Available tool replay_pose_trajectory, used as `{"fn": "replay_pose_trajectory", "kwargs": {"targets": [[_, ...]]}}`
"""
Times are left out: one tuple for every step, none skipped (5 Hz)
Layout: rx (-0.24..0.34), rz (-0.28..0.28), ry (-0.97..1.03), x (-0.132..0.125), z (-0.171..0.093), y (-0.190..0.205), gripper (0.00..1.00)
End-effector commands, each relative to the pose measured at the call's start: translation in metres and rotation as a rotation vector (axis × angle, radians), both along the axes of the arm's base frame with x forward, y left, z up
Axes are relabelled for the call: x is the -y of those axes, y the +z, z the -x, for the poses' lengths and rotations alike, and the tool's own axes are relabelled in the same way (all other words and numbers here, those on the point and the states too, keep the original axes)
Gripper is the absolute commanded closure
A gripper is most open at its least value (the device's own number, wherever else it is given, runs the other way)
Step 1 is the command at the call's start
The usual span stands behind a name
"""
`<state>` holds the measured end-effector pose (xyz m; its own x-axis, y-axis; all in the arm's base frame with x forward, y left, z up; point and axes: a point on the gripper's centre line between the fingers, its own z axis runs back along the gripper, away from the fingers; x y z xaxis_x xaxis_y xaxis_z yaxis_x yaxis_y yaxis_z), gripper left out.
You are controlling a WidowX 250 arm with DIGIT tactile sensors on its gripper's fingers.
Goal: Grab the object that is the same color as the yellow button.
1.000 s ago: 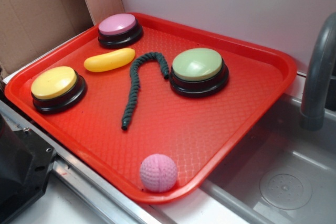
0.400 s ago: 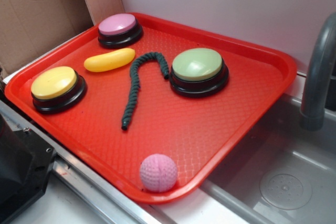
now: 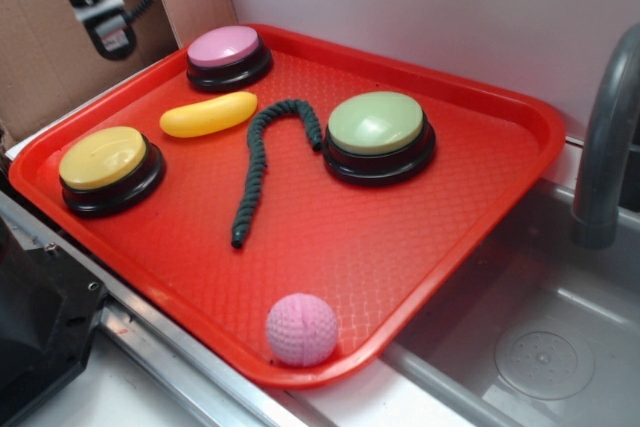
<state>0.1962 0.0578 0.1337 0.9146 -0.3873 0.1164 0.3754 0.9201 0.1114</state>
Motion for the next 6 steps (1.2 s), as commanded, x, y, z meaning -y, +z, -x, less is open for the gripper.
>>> {"fn": "replay_pose_trajectory", "kwargs": {"targets": [[0.106,-0.039,-0.106,-0.009,-0.042,-0.048,0.00],[0.115,0.010,-0.131,-0.017,-0.053,-0.073,0.00],[0.156,0.059,-0.172,-0.018,-0.058,-0.082,0.00],[0.140,0.095,-0.150,-0.024,-0.061,-0.088,0.00],[0.126,0.083,-0.121,-0.034,-0.062,-0.096,0.00],[0.111,0.093,-0.152,-0.037,-0.066,-0.097,0.56]]}}
